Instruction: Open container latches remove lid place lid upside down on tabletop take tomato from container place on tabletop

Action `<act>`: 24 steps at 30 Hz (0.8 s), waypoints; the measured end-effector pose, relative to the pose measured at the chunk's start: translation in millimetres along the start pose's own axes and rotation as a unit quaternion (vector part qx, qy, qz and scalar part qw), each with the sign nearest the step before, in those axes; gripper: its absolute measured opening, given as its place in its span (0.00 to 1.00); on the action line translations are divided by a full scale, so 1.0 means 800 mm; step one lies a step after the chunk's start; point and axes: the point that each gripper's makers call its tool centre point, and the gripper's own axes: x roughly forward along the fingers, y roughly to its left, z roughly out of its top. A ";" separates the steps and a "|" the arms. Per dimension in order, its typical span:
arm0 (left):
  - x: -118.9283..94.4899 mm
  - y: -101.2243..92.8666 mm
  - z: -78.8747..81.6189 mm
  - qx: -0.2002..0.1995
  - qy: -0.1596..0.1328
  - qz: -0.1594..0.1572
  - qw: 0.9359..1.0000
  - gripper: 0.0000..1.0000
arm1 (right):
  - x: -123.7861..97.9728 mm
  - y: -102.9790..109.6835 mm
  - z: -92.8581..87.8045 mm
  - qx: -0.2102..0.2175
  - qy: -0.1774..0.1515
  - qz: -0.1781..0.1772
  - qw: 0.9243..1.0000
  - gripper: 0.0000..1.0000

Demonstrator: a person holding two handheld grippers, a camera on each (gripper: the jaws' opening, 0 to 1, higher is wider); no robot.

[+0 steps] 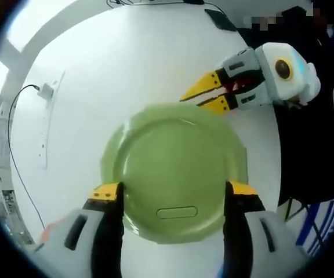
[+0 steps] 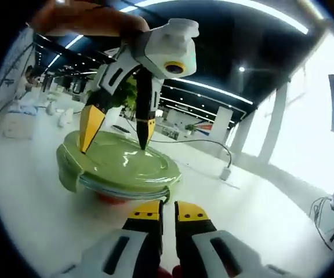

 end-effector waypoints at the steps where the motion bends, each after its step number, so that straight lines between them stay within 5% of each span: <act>1: 0.000 0.000 0.000 0.000 -0.001 0.000 1.000 0.59 | 0.000 0.000 0.001 -0.005 0.000 -0.007 1.000 0.07; 12: 0.001 0.001 0.001 0.000 0.006 0.000 1.000 0.59 | 0.006 0.005 0.008 -0.112 -0.007 0.008 0.994 0.02; 15: 0.001 0.000 0.001 0.002 0.013 -0.001 1.000 0.59 | 0.006 0.004 0.008 -0.098 -0.007 0.007 0.995 0.00; 24: 0.001 -0.003 -0.001 0.003 0.024 -0.006 1.000 0.58 | 0.008 0.006 0.008 -0.154 0.005 -0.009 0.988 0.00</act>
